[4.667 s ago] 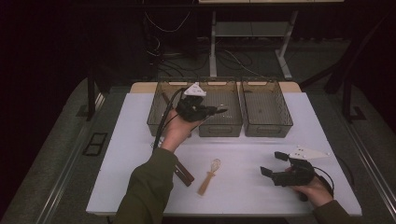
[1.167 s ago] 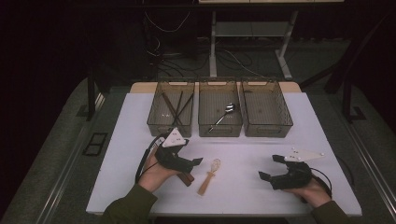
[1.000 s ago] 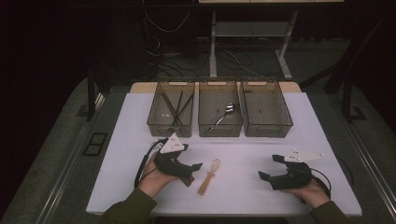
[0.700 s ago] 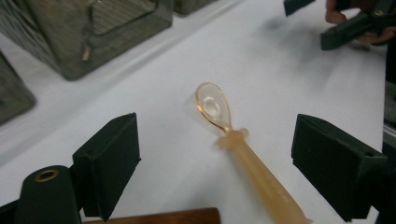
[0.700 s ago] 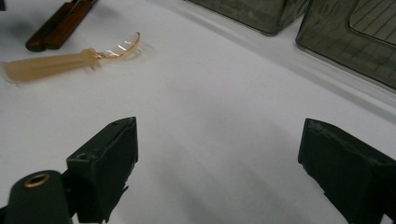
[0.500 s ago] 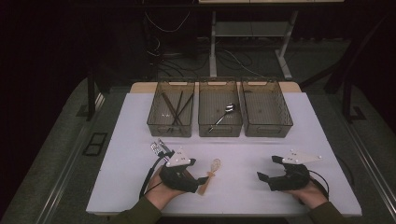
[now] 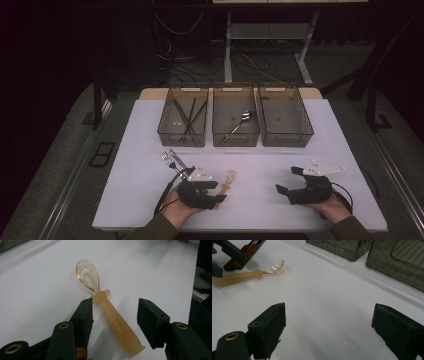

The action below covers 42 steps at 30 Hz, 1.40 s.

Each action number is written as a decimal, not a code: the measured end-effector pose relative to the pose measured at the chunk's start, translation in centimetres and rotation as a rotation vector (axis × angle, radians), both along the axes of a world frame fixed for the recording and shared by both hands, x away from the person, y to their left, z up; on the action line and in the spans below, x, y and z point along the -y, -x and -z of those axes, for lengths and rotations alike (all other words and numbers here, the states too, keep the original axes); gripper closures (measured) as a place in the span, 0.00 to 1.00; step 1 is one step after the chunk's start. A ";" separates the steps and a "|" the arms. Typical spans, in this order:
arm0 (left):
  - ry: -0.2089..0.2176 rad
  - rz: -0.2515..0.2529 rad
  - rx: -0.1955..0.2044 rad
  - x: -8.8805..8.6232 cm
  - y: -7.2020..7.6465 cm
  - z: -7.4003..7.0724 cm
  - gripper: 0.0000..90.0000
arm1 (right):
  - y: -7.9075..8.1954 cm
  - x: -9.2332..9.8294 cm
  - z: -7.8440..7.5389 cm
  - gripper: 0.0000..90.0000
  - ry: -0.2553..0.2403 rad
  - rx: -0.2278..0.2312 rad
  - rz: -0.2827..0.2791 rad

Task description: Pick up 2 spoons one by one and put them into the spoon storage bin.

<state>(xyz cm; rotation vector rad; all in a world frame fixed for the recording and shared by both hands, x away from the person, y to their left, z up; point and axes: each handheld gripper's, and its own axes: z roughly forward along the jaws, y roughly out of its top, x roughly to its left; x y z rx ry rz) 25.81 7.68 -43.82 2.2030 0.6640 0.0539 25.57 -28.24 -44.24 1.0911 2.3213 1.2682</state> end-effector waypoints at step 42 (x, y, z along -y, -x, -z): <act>-0.129 0.095 0.020 1.5 0.1 0.3 0.83 | 0.0 0.1 -0.1 0.13 -0.009 0.006 -0.006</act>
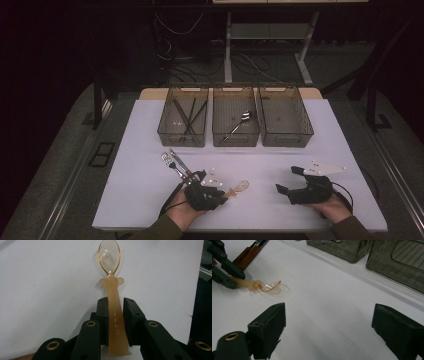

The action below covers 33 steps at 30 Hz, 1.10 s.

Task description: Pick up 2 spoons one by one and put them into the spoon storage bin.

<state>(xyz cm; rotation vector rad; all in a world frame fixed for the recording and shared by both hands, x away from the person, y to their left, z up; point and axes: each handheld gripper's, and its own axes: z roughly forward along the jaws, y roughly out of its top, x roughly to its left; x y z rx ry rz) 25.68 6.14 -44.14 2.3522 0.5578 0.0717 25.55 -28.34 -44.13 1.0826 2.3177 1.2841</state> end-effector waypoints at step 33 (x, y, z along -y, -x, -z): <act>0.123 0.047 0.015 -1.4 -1.7 -2.3 0.83 | 0.0 0.1 -0.1 0.13 -0.015 0.007 0.007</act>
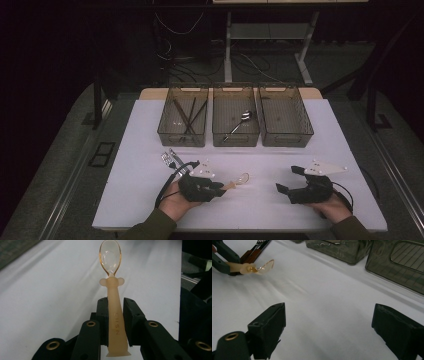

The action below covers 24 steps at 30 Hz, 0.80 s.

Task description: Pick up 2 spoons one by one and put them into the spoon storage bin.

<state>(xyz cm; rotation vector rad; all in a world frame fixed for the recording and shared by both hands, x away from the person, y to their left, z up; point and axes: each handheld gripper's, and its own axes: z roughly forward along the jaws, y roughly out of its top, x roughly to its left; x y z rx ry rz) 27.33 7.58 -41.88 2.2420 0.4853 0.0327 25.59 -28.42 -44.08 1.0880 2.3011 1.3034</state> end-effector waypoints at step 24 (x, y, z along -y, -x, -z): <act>0.079 -0.047 0.075 1.2 -4.8 -3.5 0.83 | -0.1 0.0 0.0 0.13 0.006 -0.002 -0.005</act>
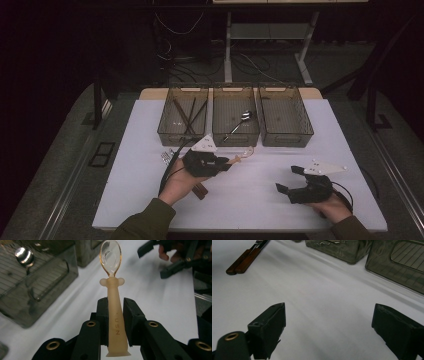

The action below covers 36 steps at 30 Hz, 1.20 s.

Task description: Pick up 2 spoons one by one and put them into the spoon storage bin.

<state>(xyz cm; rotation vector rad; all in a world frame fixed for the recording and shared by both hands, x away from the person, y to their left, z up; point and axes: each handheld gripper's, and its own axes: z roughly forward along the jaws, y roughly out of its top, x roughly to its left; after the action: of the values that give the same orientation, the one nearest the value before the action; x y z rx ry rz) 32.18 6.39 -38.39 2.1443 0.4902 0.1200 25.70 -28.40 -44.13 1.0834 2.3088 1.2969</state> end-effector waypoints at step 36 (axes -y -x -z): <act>-0.029 -0.241 0.063 2.0 -10.9 -2.0 0.83 | 0.1 0.1 -0.1 0.13 -0.010 -0.004 0.004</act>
<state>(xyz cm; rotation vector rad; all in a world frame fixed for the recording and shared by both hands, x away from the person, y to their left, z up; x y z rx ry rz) 43.10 4.43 -36.42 2.0953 0.7121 0.3303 25.60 -28.51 -44.02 1.0941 2.3038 1.3067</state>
